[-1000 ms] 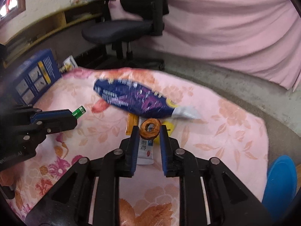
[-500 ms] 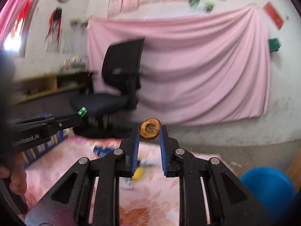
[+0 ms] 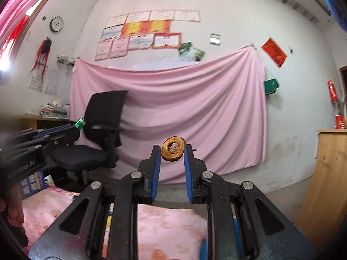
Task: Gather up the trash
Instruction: 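Carry the battery and orange ring over the blue basin and open both tools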
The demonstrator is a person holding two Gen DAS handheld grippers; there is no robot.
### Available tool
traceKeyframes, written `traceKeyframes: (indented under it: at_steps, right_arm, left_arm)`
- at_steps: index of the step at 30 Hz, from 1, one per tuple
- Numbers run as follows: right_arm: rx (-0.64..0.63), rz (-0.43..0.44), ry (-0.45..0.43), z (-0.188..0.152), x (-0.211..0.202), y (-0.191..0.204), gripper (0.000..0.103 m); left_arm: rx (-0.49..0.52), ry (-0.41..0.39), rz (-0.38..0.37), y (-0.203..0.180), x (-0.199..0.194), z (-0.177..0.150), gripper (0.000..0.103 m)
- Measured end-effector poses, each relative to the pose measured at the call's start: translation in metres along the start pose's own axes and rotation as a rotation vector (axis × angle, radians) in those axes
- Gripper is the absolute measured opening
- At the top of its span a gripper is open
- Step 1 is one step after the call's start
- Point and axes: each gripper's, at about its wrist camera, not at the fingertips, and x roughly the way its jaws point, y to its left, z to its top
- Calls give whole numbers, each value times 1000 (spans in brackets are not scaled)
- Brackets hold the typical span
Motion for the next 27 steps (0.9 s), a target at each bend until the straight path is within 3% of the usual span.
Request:
traceKeyframes:
  at_steps: [6, 14, 19, 24, 27]
  right_arm:
    - [28, -113, -15, -1, -20, -46, 45]
    - [157, -220, 62, -13, -22, -115, 45]
    - [209, -245, 144, -30, -20, -140, 45]
    - [245, -243, 227, -46, -17, -159, 45]
    - [285, -230, 271, -56, -12, -170, 45]
  left_arm:
    - [29, -42, -106, -55, 19, 9, 7]
    - [21, 52, -254, -139, 54, 8, 7]
    - [-9, 173, -321, -169, 91, 0, 7]
    - [-79, 408, -399, -191, 141, -10, 7]
    - [-111, 507, -428, -200, 158, -13, 7]
